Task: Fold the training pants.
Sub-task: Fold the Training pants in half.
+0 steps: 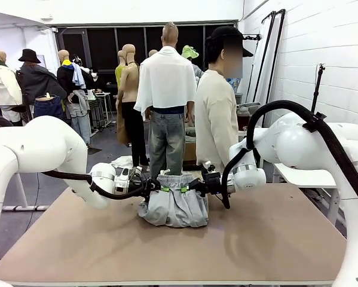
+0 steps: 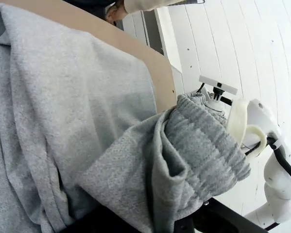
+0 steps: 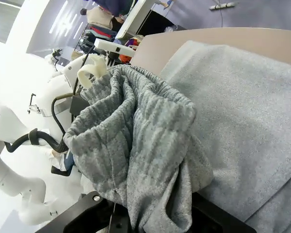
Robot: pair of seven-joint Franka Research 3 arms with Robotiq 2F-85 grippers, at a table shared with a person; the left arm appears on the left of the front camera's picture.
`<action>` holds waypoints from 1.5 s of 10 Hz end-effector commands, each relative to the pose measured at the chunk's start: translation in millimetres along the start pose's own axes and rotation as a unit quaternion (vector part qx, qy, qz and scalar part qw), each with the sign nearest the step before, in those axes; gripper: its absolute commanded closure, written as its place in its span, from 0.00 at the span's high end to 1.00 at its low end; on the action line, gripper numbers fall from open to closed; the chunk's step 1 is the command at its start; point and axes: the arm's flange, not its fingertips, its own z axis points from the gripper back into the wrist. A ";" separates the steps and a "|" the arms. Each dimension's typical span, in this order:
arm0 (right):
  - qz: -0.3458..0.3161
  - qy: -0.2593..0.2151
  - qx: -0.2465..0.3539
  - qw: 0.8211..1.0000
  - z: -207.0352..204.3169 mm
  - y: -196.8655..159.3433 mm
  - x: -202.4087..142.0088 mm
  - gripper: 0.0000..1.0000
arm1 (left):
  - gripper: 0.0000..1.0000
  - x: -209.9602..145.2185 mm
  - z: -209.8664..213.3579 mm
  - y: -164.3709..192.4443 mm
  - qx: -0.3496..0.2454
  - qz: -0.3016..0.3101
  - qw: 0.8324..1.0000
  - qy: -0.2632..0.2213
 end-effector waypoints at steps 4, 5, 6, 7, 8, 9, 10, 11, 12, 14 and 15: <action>-0.036 -0.011 -0.045 0.998 28.2 -14.0 9.4 0.47 | 0.35 16.4 29.2 8.4 0.042 0.024 0.998 -0.030; -0.044 -0.013 -0.050 0.998 32.4 -14.6 9.0 0.67 | 0.55 14.7 32.4 6.8 0.044 0.024 0.998 -0.034; -0.048 -0.013 -0.055 0.997 37.7 -14.0 8.2 0.87 | 0.75 12.5 36.3 4.5 0.044 0.025 0.998 -0.038; -0.049 -0.016 -0.061 0.997 44.6 -12.0 7.8 1.00 | 0.95 8.6 43.2 0.2 0.046 0.022 0.998 -0.045; -0.045 -0.018 -0.065 0.997 50.4 -9.3 8.4 1.00 | 1.00 2.8 51.6 -5.4 0.045 0.018 0.997 -0.053; -0.042 -0.020 -0.069 0.997 55.2 -6.9 10.0 1.00 | 1.00 -3.0 59.7 -10.0 0.041 0.014 0.997 -0.060; -0.040 -0.020 -0.071 0.996 60.1 -3.2 9.7 1.00 | 1.00 -10.7 68.0 -13.1 0.042 0.014 0.997 -0.066; -0.038 -0.024 -0.077 0.996 67.1 1.2 9.0 1.00 | 1.00 -19.4 77.0 -15.7 0.044 0.016 0.997 -0.068; -0.034 -0.026 -0.083 0.996 74.6 6.2 8.8 1.00 | 1.00 -27.6 87.4 -19.1 0.050 0.016 0.996 -0.074; -0.018 -0.032 -0.095 0.995 86.8 18.8 13.4 1.00 | 1.00 -36.7 111.1 -26.9 0.065 0.004 0.993 -0.096; -0.006 -0.040 -0.102 0.994 93.6 26.7 14.7 1.00 | 1.00 -37.9 122.0 -31.2 0.077 -0.007 0.990 -0.114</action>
